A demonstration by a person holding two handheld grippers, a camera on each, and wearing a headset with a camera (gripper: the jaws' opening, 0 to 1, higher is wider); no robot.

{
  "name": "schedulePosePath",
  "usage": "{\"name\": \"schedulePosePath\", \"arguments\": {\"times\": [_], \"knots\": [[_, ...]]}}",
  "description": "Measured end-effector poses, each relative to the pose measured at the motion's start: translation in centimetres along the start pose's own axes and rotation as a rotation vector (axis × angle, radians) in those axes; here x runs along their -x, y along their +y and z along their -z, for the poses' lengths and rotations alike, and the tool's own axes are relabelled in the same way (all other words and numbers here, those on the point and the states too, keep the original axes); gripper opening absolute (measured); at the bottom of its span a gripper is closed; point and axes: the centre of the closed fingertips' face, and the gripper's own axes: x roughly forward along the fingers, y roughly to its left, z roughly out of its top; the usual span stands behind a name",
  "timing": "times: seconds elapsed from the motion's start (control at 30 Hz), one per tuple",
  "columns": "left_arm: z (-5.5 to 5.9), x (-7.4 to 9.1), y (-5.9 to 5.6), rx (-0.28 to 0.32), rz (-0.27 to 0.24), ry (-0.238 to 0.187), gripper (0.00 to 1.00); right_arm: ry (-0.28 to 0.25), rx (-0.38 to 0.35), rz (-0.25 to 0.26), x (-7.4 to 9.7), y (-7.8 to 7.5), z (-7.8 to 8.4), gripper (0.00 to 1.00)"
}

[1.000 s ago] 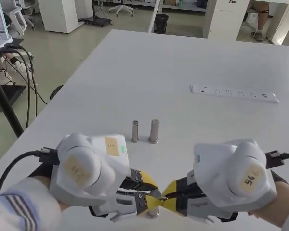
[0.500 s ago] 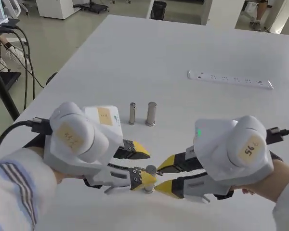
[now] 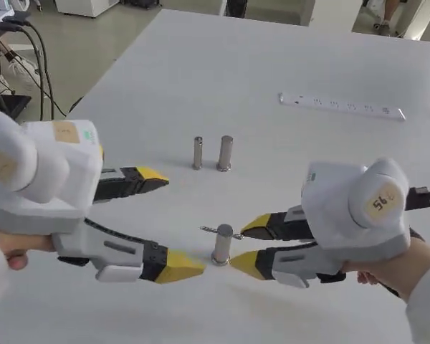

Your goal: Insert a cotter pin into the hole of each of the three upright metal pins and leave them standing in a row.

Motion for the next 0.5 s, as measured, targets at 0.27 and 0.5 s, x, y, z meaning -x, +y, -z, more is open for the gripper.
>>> {"name": "schedulePosePath", "arguments": {"times": [0.27,0.5], "knots": [[2.3,2.7,-0.5,0.085,-0.070,0.052,0.99,-0.085,-0.134,-0.035,-1.3,0.5,-0.2,0.23],[5.1,3.8,-0.7,0.142,-0.094,0.092,0.99,-0.087,-0.166,-0.005,-2.0,-0.1,0.5,0.33]]}}
